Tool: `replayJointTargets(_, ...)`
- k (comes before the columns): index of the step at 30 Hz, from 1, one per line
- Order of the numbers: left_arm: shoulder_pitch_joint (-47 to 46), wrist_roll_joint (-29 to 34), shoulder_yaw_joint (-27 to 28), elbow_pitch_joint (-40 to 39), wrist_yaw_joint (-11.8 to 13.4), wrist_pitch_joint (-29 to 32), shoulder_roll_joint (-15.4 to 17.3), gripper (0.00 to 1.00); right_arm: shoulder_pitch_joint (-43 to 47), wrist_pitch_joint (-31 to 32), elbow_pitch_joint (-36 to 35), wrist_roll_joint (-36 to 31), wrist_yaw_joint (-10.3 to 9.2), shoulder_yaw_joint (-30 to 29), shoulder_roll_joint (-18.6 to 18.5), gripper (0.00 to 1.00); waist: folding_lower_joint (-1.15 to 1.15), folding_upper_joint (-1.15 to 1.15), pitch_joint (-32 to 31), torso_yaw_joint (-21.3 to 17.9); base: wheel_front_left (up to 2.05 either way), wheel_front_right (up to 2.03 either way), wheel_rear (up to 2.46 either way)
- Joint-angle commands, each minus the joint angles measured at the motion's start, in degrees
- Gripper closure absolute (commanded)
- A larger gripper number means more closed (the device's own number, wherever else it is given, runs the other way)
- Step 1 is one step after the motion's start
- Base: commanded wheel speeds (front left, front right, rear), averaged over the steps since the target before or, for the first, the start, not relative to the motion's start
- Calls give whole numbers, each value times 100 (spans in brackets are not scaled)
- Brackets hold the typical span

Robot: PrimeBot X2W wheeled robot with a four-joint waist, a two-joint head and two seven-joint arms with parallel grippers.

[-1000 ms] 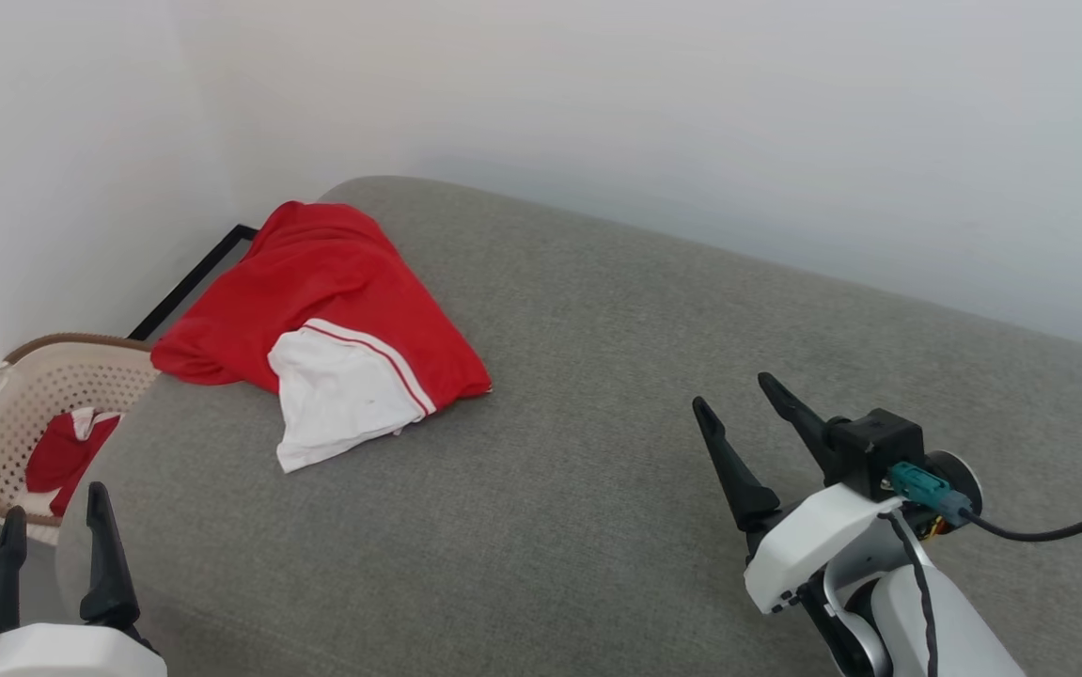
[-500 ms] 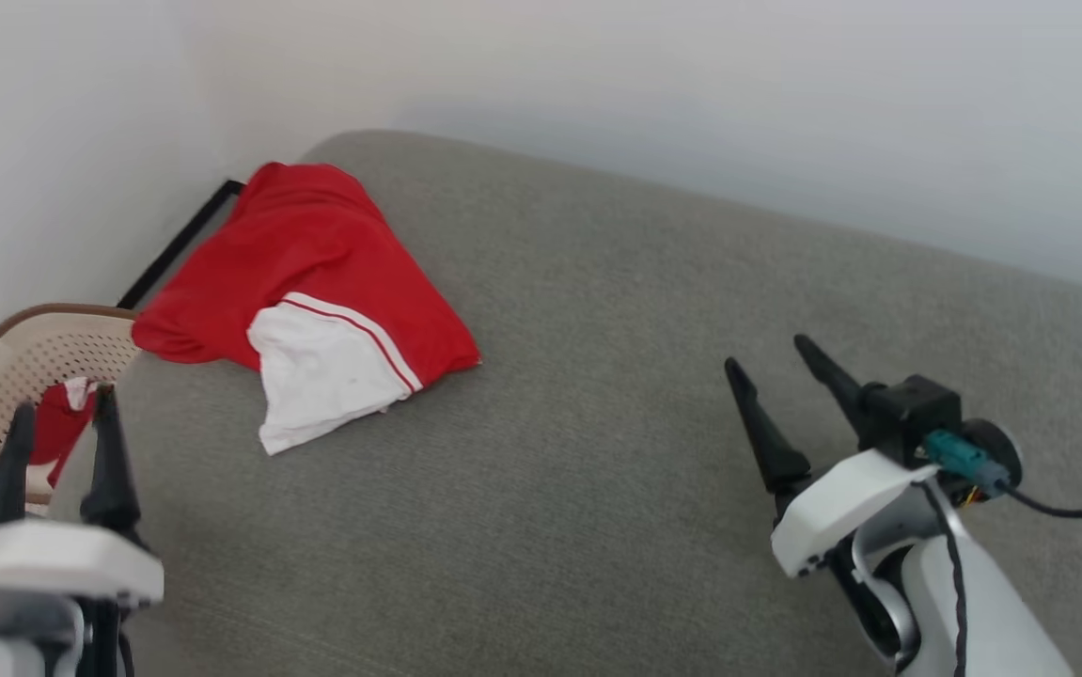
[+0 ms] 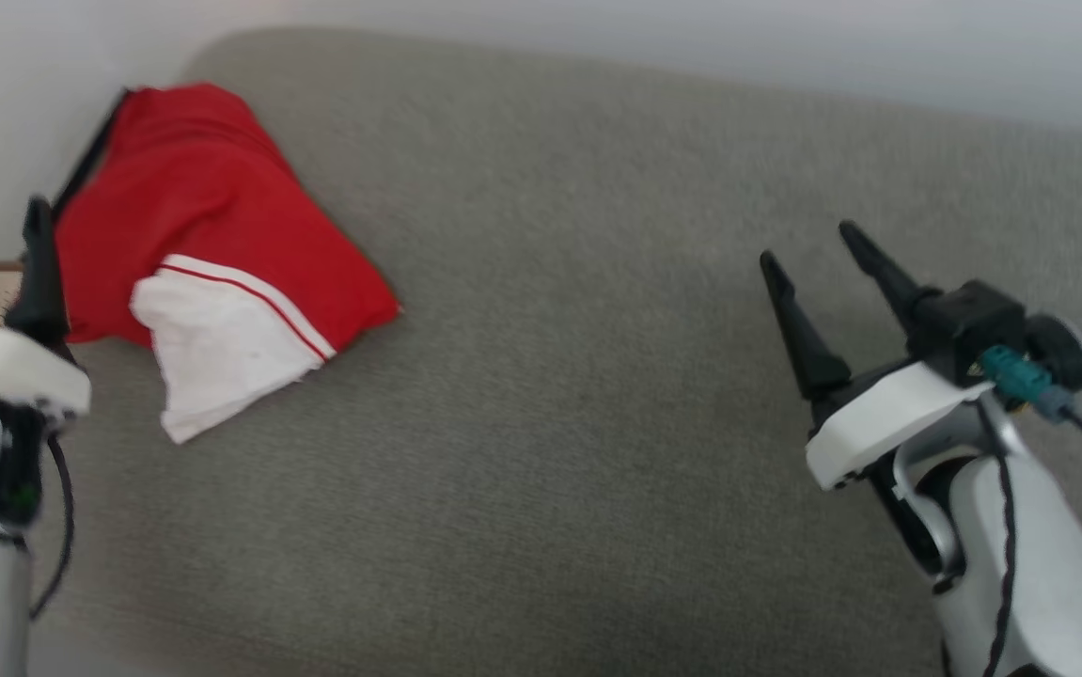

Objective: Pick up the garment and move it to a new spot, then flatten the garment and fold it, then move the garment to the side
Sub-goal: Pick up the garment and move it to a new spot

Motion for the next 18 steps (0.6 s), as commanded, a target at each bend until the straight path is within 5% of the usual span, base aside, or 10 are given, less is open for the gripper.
replayJointTargets(1,-345,-79,-33,294,-91,30,65,0,-110,46,-107,-68,0,-46,-58,0,0,0,414,-206,0,0,0)
replayJointTargets(18,-2870,-557,-522,3686,-408,1197,83,0,-446,716,-1282,-283,0,-190,-409,0,0,0,1663,-371,0,0,0)
